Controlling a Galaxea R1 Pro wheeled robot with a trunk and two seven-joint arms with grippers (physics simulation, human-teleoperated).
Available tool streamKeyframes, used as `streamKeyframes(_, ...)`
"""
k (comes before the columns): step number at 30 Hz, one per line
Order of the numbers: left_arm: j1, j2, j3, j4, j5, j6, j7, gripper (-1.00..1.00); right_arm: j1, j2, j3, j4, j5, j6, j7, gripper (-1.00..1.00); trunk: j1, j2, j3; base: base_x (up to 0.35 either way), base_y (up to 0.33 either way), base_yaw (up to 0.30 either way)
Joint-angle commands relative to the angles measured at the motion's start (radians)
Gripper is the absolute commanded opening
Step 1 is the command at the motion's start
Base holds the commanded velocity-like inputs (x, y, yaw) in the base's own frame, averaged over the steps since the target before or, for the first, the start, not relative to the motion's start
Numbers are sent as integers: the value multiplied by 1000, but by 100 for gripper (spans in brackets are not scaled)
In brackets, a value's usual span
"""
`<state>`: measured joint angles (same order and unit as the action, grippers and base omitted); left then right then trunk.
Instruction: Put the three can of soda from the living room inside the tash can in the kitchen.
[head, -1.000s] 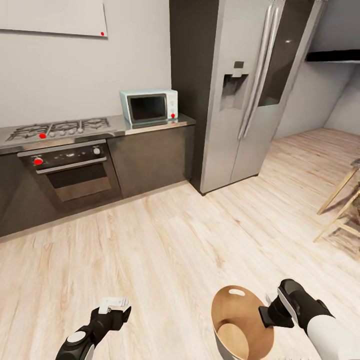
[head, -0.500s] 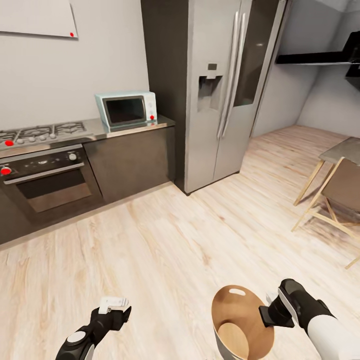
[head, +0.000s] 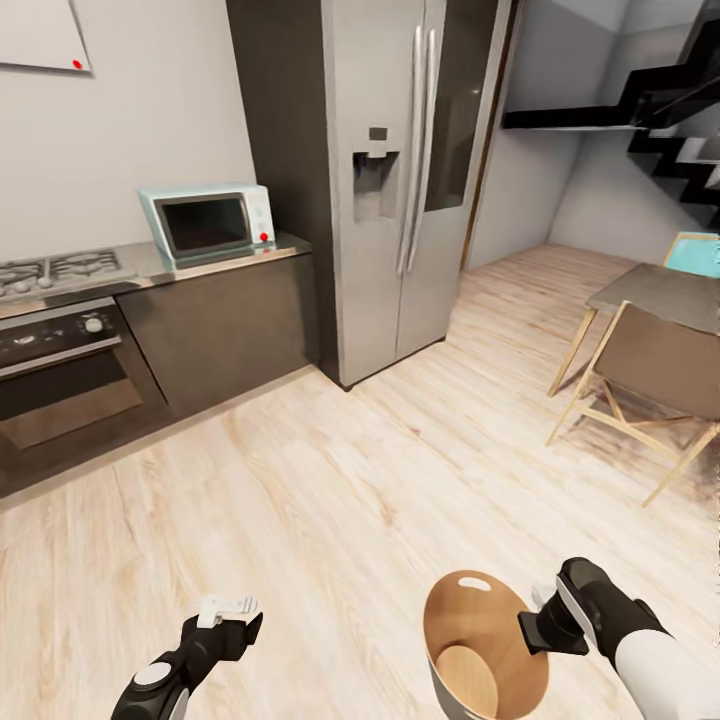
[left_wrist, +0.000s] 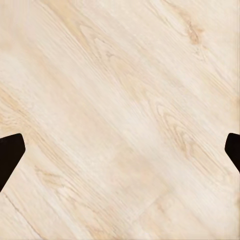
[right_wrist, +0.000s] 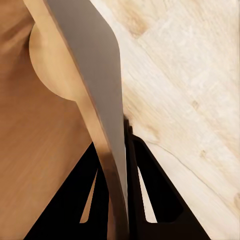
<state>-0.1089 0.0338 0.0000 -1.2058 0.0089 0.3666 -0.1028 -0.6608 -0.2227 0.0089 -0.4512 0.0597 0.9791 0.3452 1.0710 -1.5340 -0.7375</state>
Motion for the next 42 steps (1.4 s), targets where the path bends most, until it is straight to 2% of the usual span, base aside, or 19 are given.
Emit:
streamKeyframes(1, 0, 0, 0, 0, 0, 0, 0, 100, 0, 1, -2, 0, -29, 4, 8, -100, 0, 0, 0, 0, 0, -60)
streamKeyframes(11, 0, 0, 0, 0, 0, 0, 0, 100, 0, -5, -7, 4, -30, -17, 16, -100, 0, 0, -8, 0, 0, -117)
streamKeyframes(35, 0, 0, 0, 0, -4, 0, 1, 100, 0, -7, -12, 2, -31, -20, 18, -100, 0, 0, -14, 0, -1, -228)
streamKeyframes(42, 0, 0, -5, 1, -12, 0, 1, 100, 0, -7, -12, 2, -31, -20, 19, -100, 0, 0, -14, 0, -210, -241)
